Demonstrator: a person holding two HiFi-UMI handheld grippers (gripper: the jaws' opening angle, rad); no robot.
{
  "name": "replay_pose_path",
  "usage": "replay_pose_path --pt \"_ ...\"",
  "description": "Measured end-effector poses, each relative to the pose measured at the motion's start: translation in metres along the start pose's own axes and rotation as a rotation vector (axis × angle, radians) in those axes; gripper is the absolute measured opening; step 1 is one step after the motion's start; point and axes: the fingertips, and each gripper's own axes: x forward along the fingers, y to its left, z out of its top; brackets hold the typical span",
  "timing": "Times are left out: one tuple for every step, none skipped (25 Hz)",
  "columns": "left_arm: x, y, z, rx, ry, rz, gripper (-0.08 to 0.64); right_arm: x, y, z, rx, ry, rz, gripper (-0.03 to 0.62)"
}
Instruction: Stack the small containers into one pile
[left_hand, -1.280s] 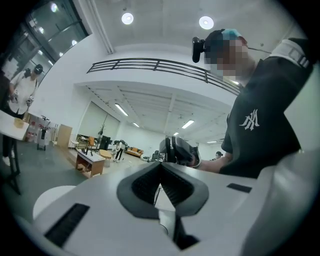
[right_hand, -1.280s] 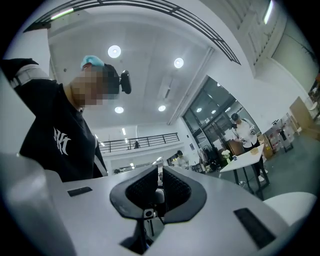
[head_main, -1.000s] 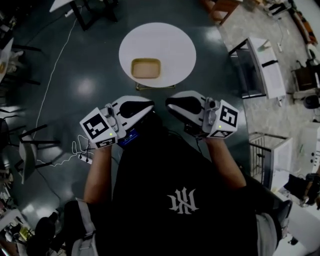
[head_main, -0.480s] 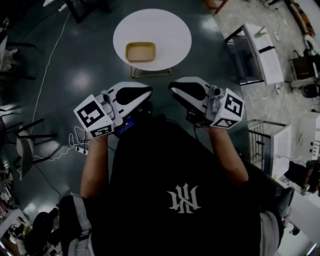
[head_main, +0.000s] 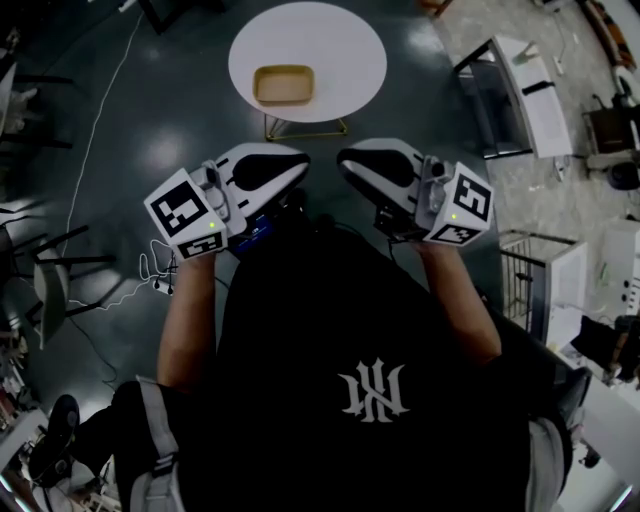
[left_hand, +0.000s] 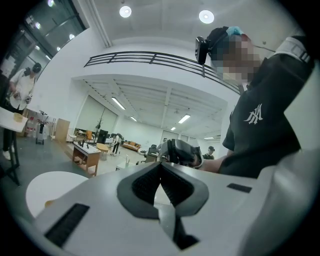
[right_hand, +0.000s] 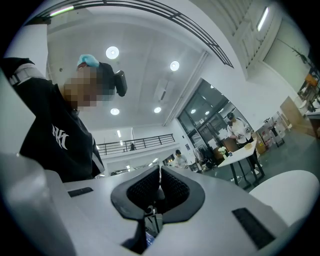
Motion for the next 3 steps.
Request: replay_pose_path --pt "0.0023 -0.0004 0.0009 -0.002 -0.003 -0.001 0.003 -0.0023 -0.0006 0.0011 0.001 0.000 -0.001 0.041" --pt "0.0050 -0.0007 0.0017 -0.004 -0.006 -0.001 0.003 -0.0050 -0.0016 0.0023 0.003 0.000 -0.001 0.041" --pt "0.0079 -0.0011 0.0025 -0.007 -0.009 -0.002 0.003 -0.0079 -0.0026 0.0036 0.006 0.000 -0.003 0.041"
